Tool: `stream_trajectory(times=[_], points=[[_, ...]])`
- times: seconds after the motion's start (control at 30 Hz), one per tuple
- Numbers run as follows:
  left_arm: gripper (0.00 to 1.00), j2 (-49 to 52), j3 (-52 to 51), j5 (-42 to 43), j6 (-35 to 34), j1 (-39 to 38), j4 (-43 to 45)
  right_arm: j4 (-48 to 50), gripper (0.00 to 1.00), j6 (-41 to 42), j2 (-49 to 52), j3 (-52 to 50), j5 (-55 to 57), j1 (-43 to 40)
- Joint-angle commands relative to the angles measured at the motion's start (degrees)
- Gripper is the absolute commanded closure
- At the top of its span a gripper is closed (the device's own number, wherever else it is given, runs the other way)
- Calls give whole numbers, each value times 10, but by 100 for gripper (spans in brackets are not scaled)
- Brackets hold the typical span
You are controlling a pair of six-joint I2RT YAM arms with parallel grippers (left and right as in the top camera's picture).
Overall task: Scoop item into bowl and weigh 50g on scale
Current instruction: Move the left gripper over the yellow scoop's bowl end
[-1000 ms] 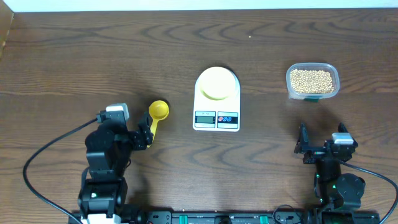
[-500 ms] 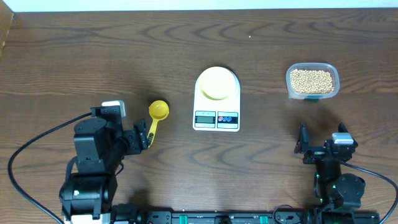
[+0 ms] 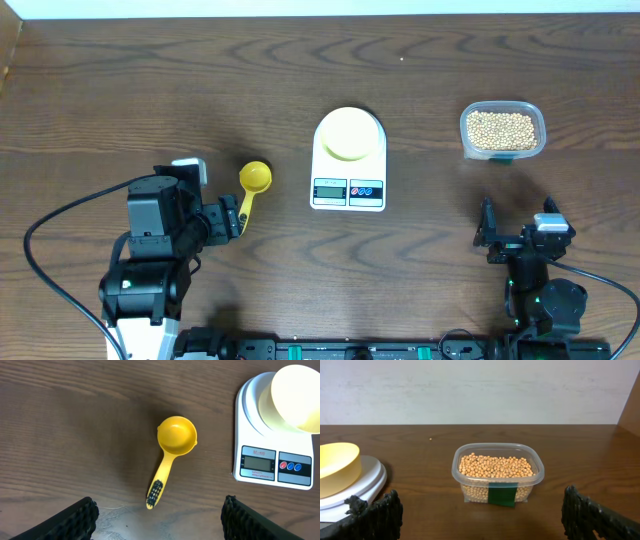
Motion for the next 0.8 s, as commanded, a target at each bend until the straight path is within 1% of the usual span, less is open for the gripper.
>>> stream_trajectory(times=[0.0,0.33,0.5,0.77], points=[[19,5,10,7,3,3,-2,-2,1,-7,0,-1,1,3],[19,5,10,7,4,3,-4,-2,1,-7,0,-1,1,3],[19,5,10,7,26,3,-4,-2,1,-7,0,-1,1,3],[19,9,19,9,25,3,6,-2,1,-7,0,-1,1,3]])
